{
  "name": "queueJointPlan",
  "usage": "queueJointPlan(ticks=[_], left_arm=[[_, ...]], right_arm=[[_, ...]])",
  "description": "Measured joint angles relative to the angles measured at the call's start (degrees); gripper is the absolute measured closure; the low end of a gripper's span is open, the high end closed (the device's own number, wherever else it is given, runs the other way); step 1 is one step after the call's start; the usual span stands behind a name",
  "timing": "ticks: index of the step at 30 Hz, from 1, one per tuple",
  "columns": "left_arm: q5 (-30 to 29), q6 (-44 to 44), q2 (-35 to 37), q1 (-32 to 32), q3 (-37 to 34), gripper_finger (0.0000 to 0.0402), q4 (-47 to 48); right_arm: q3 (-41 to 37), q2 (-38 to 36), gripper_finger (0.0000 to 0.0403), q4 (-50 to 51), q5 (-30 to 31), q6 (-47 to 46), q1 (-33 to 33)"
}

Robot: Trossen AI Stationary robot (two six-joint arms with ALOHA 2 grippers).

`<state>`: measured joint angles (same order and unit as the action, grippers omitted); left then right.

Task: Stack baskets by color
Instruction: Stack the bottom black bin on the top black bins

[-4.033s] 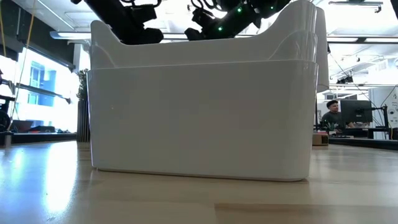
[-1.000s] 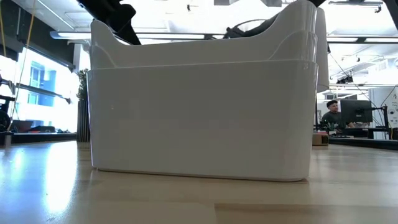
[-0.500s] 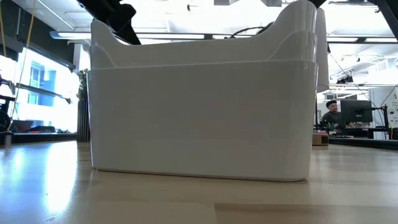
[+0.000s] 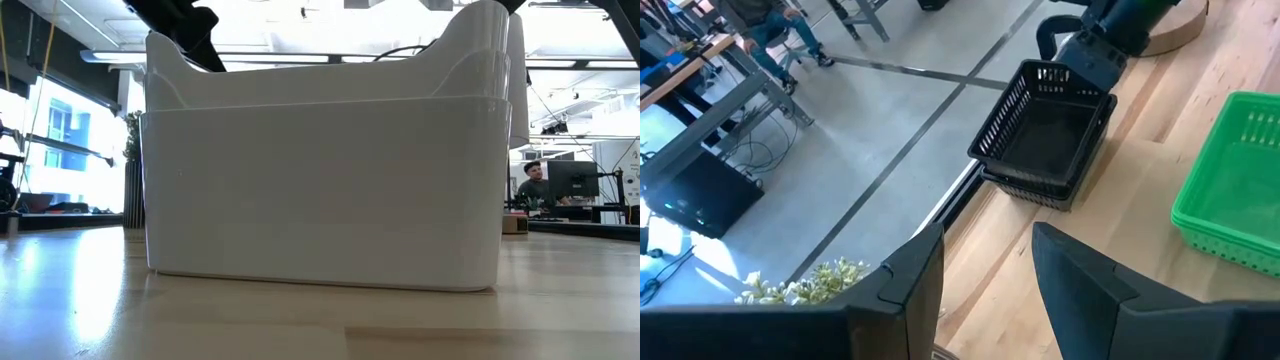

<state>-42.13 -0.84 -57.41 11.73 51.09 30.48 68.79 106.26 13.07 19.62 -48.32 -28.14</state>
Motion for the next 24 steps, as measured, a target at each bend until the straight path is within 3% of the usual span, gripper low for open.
queueJointPlan(ticks=[24], left_arm=[[0.0,0.0,0.0,0.0,0.0,0.0261,0.2]], right_arm=[[0.0,0.0,0.0402,2.0,1.7,2.1,-0.1]])
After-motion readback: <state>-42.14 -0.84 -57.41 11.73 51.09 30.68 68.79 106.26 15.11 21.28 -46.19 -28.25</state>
